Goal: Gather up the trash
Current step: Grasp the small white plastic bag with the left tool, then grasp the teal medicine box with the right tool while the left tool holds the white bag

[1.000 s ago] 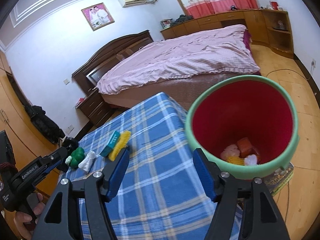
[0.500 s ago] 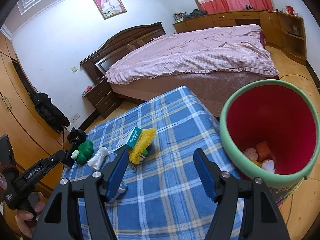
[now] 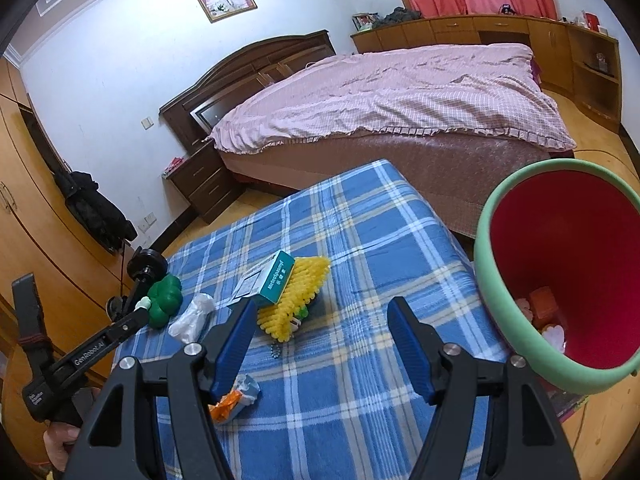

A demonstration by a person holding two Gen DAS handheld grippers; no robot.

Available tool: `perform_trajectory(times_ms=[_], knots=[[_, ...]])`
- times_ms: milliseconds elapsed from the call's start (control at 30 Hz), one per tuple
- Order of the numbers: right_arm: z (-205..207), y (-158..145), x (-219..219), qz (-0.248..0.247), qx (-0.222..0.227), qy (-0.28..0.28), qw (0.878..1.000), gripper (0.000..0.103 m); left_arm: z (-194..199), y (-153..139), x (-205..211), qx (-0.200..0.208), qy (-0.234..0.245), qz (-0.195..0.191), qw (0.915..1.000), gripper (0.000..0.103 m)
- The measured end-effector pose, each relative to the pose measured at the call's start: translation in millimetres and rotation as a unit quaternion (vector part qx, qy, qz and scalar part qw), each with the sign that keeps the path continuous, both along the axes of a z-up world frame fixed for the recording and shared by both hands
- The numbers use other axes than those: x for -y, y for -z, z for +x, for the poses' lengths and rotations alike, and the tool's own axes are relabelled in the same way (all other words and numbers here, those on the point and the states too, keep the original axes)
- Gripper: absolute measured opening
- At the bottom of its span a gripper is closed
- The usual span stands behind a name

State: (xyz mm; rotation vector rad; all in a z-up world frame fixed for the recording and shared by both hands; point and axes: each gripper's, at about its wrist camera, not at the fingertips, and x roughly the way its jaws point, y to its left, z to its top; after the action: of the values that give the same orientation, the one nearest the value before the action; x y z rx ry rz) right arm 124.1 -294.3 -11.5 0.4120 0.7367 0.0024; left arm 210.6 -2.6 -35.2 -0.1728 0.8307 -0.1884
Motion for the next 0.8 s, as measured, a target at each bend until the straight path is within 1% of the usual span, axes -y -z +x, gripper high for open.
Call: perform_trajectory(times_ms=[200,500,600,633,700,800], knots=[[17,2,0,-0.005,-0.002,-0.011,1.000,0.074,15,16,13,-0.017,0.015,0.009,0.9997,0.056],[43,9,-14,-0.017,-0.010,-0.040,0.999,0.075,28,40,18,-0.041,0.011,0.026,0.9988,0.056],[53,13,-21,-0.019,-0.014,-0.049,0.999,0.075,29,44,18,-0.042,0.019,0.017,0.9988,0.056],[57,14,-24,-0.020,-0.016,-0.052,0.998,0.075,29,45,18,-0.041,0.022,0.016,0.9988,0.055],[63,16,-28,-0.022,-0.017,-0.057,0.998,0.075,28,46,20,-0.037,0.032,0.012,0.9987,0.038],[70,18,-35,-0.028,-0.020,-0.063,0.997,0.075,27,47,18,-0.035,0.030,0.004,0.9989,0.037]])
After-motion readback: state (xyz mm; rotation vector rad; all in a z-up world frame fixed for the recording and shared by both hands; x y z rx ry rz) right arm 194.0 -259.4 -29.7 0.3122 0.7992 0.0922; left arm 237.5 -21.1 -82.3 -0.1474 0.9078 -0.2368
